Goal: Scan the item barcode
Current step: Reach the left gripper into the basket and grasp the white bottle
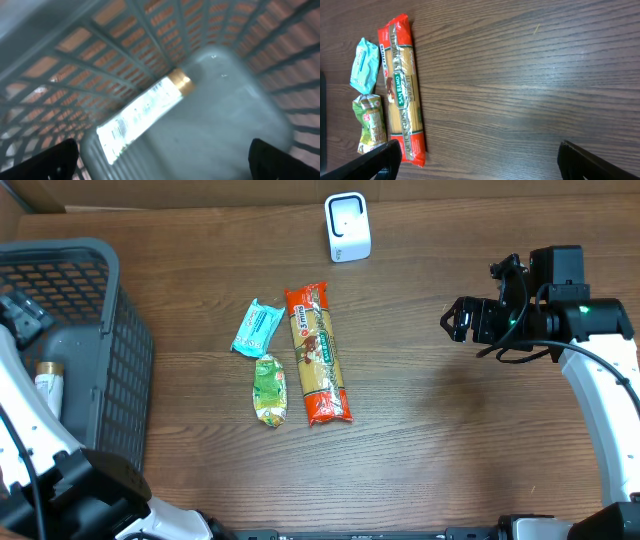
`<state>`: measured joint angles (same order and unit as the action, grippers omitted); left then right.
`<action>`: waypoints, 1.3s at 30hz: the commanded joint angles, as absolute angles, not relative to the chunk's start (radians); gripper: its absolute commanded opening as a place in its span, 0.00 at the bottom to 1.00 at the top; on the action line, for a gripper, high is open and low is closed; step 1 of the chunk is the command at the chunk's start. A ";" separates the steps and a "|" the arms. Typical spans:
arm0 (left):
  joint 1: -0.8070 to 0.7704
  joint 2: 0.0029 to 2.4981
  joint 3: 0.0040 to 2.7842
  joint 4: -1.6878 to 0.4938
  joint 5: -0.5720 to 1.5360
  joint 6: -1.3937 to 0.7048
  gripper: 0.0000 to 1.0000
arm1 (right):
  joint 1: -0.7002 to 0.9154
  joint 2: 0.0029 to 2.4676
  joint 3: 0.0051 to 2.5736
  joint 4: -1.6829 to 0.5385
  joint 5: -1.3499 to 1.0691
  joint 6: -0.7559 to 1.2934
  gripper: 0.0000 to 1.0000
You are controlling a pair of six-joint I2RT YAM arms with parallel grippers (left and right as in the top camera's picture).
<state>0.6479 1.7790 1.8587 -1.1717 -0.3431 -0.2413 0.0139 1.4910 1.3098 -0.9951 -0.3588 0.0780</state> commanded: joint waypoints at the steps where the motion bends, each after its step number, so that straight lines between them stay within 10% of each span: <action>1: 0.656 1.780 1.702 -1.071 -0.438 -0.045 1.00 | 0.018 1.487 1.334 -0.990 -0.361 0.081 1.00; 15: 0.740 1.785 1.255 -0.506 -0.435 0.292 0.97 | 0.018 1.487 1.329 -0.990 -0.361 0.081 1.00; 26: 0.772 1.926 1.233 -0.470 -0.324 0.314 0.85 | 0.018 1.502 1.328 -0.990 -0.361 0.081 1.00; 32: 0.773 1.988 1.231 -0.486 -0.322 0.291 0.61 | 0.018 1.502 1.328 -0.998 -0.361 0.081 1.00; 37: 0.772 2.033 1.231 -0.505 -0.316 0.270 0.05 | 0.018 1.502 1.328 -1.004 -0.360 0.081 1.00; 39: 0.768 2.033 1.232 -0.505 -0.316 0.245 0.04 | 0.018 1.502 1.328 -1.002 -0.360 0.081 1.00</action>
<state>0.7704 1.9442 1.2778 -0.4789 -0.3954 0.2981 0.0139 1.4990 1.3098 -1.0069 -0.3592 0.0788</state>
